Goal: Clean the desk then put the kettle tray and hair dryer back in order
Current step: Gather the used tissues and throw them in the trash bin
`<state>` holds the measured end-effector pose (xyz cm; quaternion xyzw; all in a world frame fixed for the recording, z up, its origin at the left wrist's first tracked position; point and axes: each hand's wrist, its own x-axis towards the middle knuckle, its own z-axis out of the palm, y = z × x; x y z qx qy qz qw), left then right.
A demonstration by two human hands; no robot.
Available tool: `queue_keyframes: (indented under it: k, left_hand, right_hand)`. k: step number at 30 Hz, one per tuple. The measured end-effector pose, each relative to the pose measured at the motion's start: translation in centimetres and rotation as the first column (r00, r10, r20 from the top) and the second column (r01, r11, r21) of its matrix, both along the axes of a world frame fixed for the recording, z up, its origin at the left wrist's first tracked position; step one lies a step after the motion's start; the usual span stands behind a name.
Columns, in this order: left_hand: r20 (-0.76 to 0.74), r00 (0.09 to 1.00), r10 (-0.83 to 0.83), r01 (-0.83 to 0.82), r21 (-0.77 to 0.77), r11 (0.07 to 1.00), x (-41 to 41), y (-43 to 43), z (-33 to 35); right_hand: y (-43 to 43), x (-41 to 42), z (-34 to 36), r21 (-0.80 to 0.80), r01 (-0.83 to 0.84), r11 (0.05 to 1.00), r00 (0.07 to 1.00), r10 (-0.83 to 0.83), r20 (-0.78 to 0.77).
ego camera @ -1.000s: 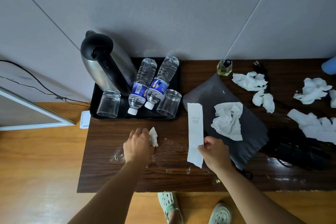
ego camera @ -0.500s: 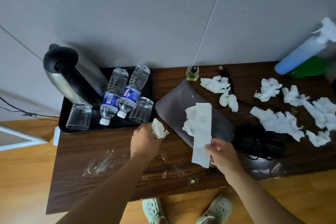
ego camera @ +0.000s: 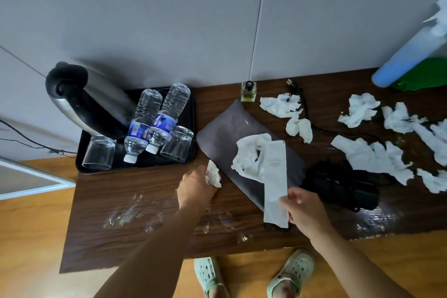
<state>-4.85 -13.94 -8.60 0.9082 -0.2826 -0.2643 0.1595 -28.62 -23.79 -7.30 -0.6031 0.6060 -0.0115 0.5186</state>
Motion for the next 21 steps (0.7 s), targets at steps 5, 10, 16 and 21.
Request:
queue_keyframes:
  k: [5,10,16,21]
  left_hand:
    - [0.063,0.997,-0.043,0.035,0.121,0.992,-1.0,-0.3,-0.5]
    - [-0.034,0.993,0.115,-0.118,-0.090,0.989,-1.3,-0.3,1.2]
    - [-0.117,0.991,-0.068,0.045,-0.188,0.981,-3.5,-5.6,3.5]
    - [0.037,0.930,-0.366,0.368,-0.061,0.928,-7.0,-10.4,1.2]
  right_hand:
    - [-1.1,-1.0,0.1,0.019,-0.001,1.000,0.999,0.001,0.032]
    - [-2.2,-1.3,0.5,0.045,0.003,0.999,0.998,-0.006,0.067]
    - [-4.3,-3.1,1.6,0.027,0.003,1.000,0.995,-0.005,0.095]
    - [-6.2,-5.7,2.3,0.033,0.043,0.999,0.989,-0.048,0.139]
